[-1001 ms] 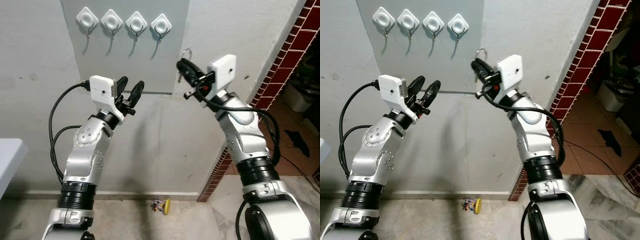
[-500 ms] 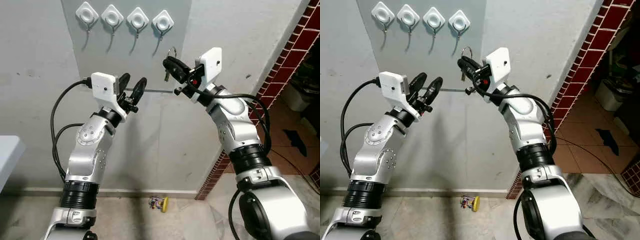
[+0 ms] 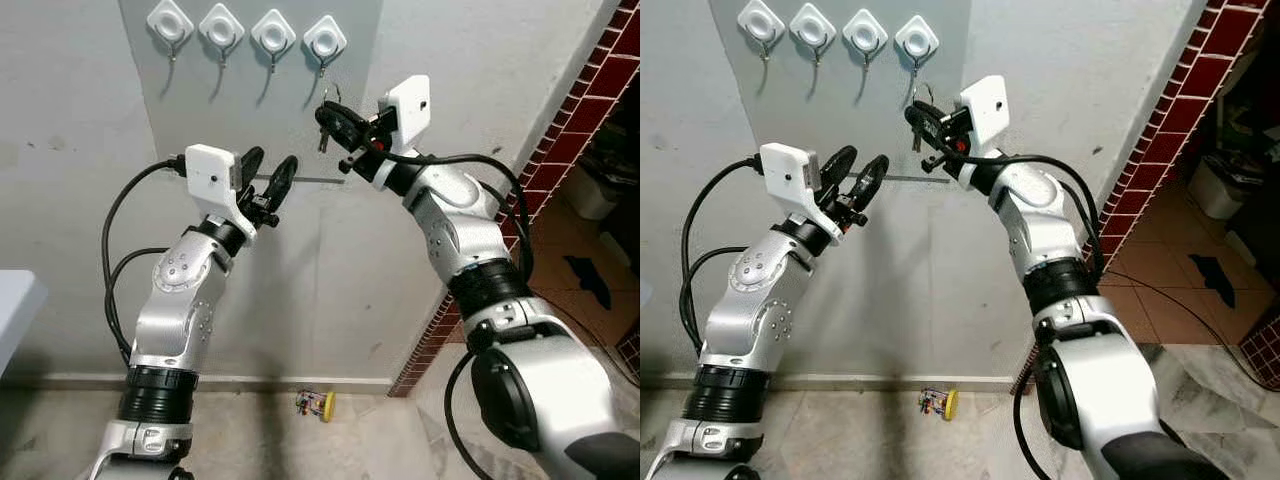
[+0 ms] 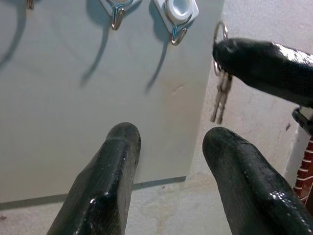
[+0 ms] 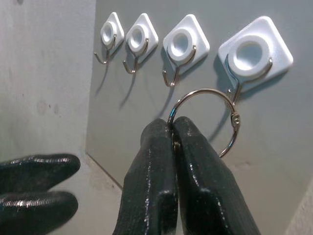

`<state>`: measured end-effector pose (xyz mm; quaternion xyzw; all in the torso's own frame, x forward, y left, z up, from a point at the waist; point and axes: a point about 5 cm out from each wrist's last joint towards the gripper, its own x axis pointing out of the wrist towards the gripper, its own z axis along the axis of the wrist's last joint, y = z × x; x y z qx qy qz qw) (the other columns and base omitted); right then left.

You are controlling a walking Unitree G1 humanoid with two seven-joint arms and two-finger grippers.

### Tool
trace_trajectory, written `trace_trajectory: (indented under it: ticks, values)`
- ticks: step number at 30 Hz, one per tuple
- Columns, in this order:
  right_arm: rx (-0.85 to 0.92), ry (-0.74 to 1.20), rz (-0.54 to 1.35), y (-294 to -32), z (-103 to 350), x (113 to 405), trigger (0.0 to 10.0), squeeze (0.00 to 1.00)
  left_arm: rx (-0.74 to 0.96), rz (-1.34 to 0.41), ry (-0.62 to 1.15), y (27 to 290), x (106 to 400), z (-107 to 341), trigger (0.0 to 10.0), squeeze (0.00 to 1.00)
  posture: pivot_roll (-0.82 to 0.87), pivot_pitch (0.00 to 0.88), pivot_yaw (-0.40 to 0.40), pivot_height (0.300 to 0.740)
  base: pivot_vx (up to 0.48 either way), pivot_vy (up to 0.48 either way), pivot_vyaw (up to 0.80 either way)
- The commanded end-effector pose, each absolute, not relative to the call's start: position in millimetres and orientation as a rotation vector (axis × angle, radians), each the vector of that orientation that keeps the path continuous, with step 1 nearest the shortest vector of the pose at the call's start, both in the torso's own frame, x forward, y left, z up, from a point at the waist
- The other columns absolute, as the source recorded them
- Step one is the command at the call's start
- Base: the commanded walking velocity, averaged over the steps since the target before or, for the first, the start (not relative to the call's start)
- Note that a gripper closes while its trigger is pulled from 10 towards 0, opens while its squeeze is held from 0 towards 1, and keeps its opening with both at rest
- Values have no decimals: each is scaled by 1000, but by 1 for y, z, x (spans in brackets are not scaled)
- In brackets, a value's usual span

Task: Hang keys on a hook

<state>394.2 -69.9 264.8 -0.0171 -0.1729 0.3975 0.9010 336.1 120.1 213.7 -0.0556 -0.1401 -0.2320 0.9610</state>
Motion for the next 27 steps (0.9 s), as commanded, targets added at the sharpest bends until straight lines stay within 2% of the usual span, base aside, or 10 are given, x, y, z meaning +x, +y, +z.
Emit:
trace_trajectory:
  ticks: [1, 13, 27]
  values:
    - [-39, -388, 795, -72, 275, 397, 10000, 0, -109, -485, -295, 117, 333, 218, 10000, 0, -98, 33, -72, 724, 0, 0, 0]
    - [-49, -383, 719, -71, 286, 405, 10000, 0, -109, -486, -285, 117, 330, 219, 10000, 0, -88, 44, -75, 724, 0, 0, 0]
    - [-62, -379, 727, -63, 294, 407, 10000, 0, -114, -477, -279, 118, 328, 219, 10000, 0, -79, 48, -82, 724, 0, 0, 0]
